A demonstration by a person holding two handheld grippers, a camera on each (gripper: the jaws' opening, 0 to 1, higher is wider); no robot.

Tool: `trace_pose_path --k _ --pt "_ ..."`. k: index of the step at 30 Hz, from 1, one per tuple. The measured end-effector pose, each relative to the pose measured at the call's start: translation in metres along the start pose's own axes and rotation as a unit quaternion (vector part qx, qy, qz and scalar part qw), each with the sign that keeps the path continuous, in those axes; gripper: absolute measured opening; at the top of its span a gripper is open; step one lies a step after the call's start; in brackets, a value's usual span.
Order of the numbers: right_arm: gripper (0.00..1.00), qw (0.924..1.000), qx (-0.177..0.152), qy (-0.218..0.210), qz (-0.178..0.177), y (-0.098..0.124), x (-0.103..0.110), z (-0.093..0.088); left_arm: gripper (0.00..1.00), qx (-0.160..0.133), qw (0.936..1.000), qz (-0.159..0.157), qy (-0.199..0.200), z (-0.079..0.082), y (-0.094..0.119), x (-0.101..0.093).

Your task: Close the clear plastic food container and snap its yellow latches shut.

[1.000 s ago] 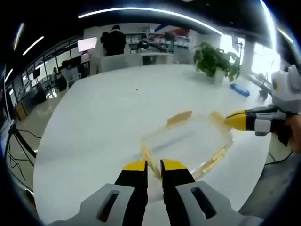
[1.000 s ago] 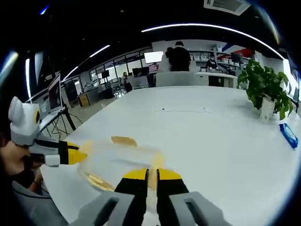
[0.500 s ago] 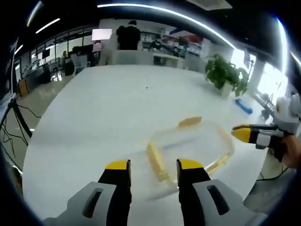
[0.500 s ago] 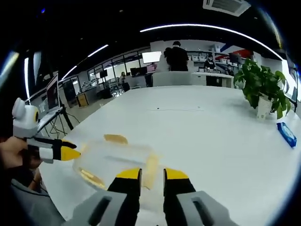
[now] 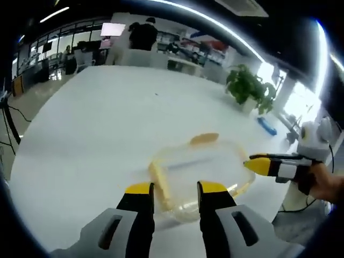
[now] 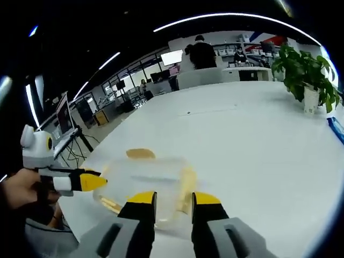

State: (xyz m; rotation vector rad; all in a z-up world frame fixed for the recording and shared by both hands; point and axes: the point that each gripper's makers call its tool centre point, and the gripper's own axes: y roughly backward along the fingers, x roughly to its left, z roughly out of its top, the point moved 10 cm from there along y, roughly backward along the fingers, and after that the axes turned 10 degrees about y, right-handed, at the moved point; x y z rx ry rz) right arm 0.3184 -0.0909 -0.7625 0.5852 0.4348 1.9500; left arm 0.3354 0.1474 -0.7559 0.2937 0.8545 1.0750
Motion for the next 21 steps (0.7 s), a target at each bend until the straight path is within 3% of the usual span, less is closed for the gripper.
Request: trace_pose_path --k 5,6,7,10,16,20,21 --pt "0.32 0.9994 0.011 -0.029 0.013 -0.007 0.001 0.001 0.34 0.002 0.9999 -0.011 0.014 0.0 -0.002 0.003" --pt "0.34 0.998 0.032 -0.045 0.03 -0.009 0.003 -0.001 0.34 0.002 0.9998 -0.011 0.016 0.0 -0.002 0.003" --pt "0.34 0.9994 0.024 -0.007 0.025 -0.009 0.0 0.003 0.33 0.0 0.9998 -0.009 0.017 0.0 -0.002 0.003" --pt "0.33 0.9982 0.049 -0.022 0.027 -0.009 0.002 0.008 0.32 -0.001 0.9999 -0.003 0.01 -0.001 -0.003 -0.002" --pt "0.32 0.9972 0.052 -0.042 0.032 -0.01 0.001 0.006 0.3 0.003 1.0 -0.008 0.002 0.002 -0.006 0.001" --pt "0.3 0.9968 0.064 -0.037 0.03 -0.011 0.002 0.009 0.29 0.021 0.9997 -0.013 0.001 0.007 -0.007 0.001" --pt "0.3 0.9948 0.053 -0.069 0.054 -0.016 0.006 0.012 0.29 0.027 0.9995 -0.013 0.008 0.007 -0.004 0.002"
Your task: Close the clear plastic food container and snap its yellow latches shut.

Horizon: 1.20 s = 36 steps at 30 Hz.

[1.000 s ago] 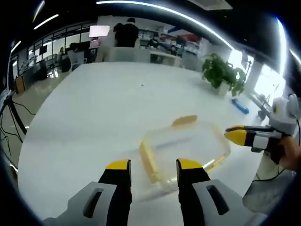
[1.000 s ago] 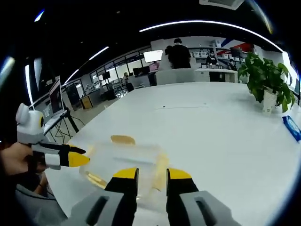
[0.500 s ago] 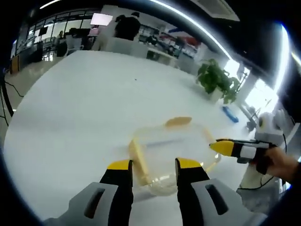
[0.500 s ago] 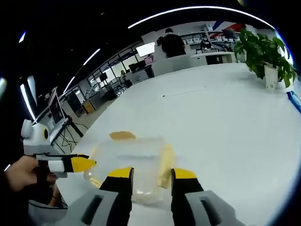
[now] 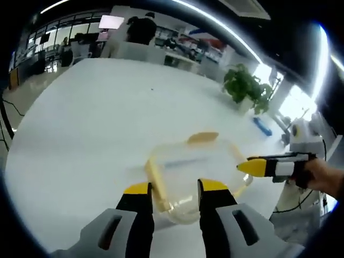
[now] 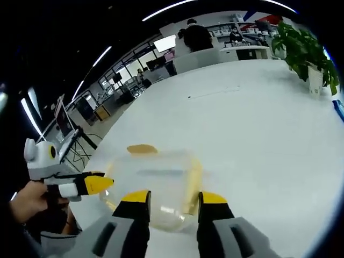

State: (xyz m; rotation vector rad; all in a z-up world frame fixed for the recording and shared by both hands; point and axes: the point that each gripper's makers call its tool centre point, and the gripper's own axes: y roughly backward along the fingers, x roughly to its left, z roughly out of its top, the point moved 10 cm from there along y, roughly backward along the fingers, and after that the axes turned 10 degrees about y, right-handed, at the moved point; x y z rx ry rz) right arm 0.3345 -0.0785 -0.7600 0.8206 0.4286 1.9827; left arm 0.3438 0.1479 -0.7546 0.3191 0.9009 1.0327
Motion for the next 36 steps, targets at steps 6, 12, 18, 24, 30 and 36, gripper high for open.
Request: trace_pose_path --k 6,12,18,24,30,36 --pt "0.3 0.9996 -0.006 0.019 -0.021 0.003 0.001 -0.003 0.28 -0.006 1.0 -0.004 0.007 0.0 -0.001 0.001" --pt "0.3 0.9997 -0.003 0.019 -0.016 0.005 0.0 -0.005 0.25 -0.004 0.9981 -0.034 0.052 0.002 -0.008 0.003" --pt "0.3 0.9996 -0.001 0.025 -0.015 0.007 -0.001 -0.006 0.26 -0.009 0.9987 -0.029 0.042 0.001 -0.009 0.003" --pt "0.32 0.9995 0.005 0.029 -0.009 0.007 -0.006 -0.003 0.28 -0.015 0.999 -0.031 0.027 0.0 -0.008 0.006" --pt "0.32 0.9976 0.01 0.068 -0.009 0.007 -0.009 0.002 0.31 -0.006 0.9988 -0.031 -0.037 0.004 -0.006 0.005" --pt "0.31 0.9961 -0.019 0.083 -0.023 0.011 -0.01 0.016 0.3 -0.003 0.9946 -0.027 -0.1 0.011 -0.001 0.003"
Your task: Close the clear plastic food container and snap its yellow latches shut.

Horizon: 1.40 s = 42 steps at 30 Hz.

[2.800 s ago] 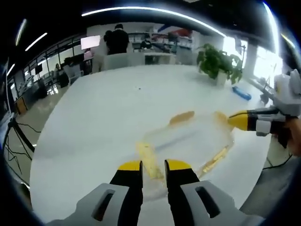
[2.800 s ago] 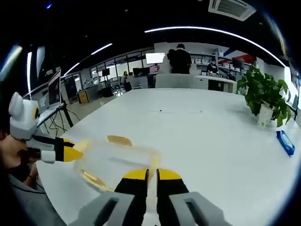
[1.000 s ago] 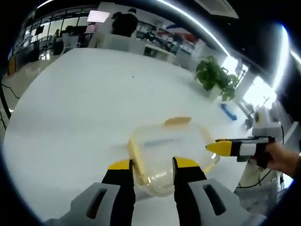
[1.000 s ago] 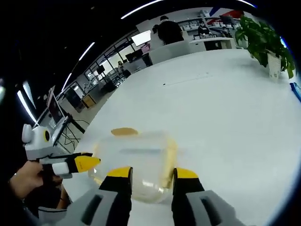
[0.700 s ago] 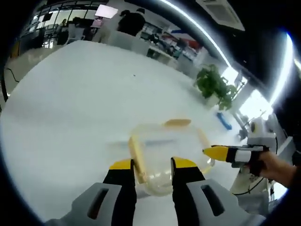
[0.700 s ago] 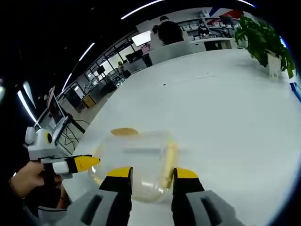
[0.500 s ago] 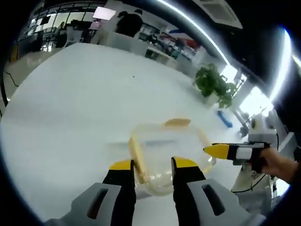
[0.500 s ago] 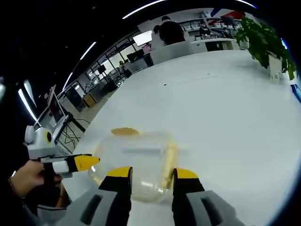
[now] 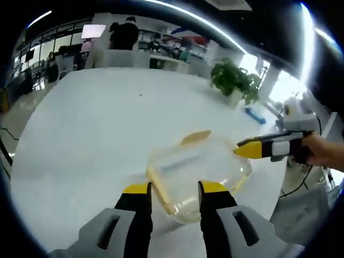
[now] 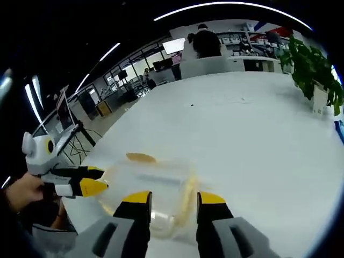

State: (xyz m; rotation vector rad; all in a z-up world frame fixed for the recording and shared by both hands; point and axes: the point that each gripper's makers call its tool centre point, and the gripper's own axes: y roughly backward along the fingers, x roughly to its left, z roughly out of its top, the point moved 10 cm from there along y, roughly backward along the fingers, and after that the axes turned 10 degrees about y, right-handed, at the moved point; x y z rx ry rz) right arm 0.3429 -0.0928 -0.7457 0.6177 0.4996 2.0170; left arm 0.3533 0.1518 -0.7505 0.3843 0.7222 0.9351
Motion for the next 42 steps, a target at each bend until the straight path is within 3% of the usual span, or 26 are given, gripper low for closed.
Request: trace_pose_path --k 5,8,18,28,38,42 --pt "0.31 0.9974 -0.017 0.069 0.007 -0.001 0.007 0.014 0.27 -0.026 0.9995 0.016 -0.011 0.012 0.009 0.003" --pt "0.3 0.9968 -0.017 0.075 0.022 -0.004 0.012 0.017 0.25 -0.032 0.9991 0.012 -0.026 0.018 0.011 0.0" --pt "0.28 0.9919 -0.014 0.112 0.059 -0.017 0.025 0.024 0.25 -0.008 0.9935 -0.023 -0.112 0.017 -0.001 -0.025" --pt "0.24 0.9869 0.001 0.135 0.088 -0.031 0.031 0.026 0.25 0.006 0.9886 -0.044 -0.144 0.013 -0.009 -0.039" --pt "0.24 0.9754 0.018 0.188 0.113 -0.046 0.037 0.026 0.28 0.021 0.9813 -0.058 -0.182 0.005 -0.007 -0.046" --pt "0.24 0.9755 0.021 0.187 0.115 -0.049 0.036 0.029 0.29 0.029 0.9797 -0.062 -0.188 0.002 -0.009 -0.049"
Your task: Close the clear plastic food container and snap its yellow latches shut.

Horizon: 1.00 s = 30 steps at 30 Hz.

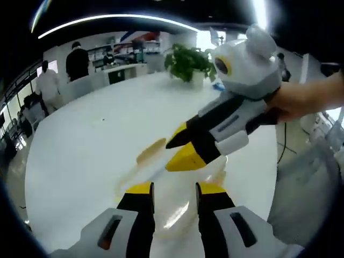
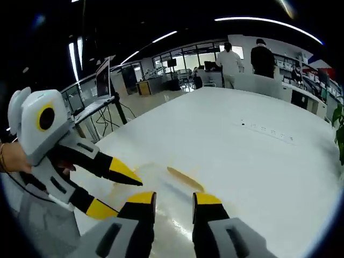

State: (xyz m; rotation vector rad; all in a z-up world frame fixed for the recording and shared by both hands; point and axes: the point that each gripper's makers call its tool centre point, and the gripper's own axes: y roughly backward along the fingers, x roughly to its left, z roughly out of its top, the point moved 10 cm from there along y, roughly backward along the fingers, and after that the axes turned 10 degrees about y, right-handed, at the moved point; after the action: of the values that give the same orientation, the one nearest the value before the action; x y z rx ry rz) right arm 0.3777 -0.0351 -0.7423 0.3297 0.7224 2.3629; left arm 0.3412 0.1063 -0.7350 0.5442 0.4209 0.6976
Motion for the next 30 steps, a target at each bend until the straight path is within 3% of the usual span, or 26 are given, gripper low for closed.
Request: trace_pose_path --k 6,9,20,26,30 --pt "0.25 0.9999 0.0 0.015 -0.001 -0.001 -0.004 0.004 0.3 0.007 0.9997 -0.003 -0.021 -0.002 -0.001 -0.004" --pt "0.25 0.9997 0.001 0.023 -0.001 -0.002 -0.007 0.006 0.36 0.011 0.9985 0.003 -0.053 -0.004 0.0 -0.007" --pt "0.3 0.9992 0.012 0.037 0.009 -0.008 -0.01 0.008 0.45 0.004 0.9971 -0.029 -0.07 -0.006 0.0 -0.013" --pt "0.3 0.999 0.014 0.041 0.01 -0.008 -0.011 0.009 0.54 0.012 0.9963 -0.022 -0.082 -0.011 -0.003 -0.012" --pt "0.3 0.9988 0.018 0.045 0.011 -0.009 -0.013 0.009 0.54 0.02 0.9943 -0.016 -0.104 -0.015 -0.006 -0.011"
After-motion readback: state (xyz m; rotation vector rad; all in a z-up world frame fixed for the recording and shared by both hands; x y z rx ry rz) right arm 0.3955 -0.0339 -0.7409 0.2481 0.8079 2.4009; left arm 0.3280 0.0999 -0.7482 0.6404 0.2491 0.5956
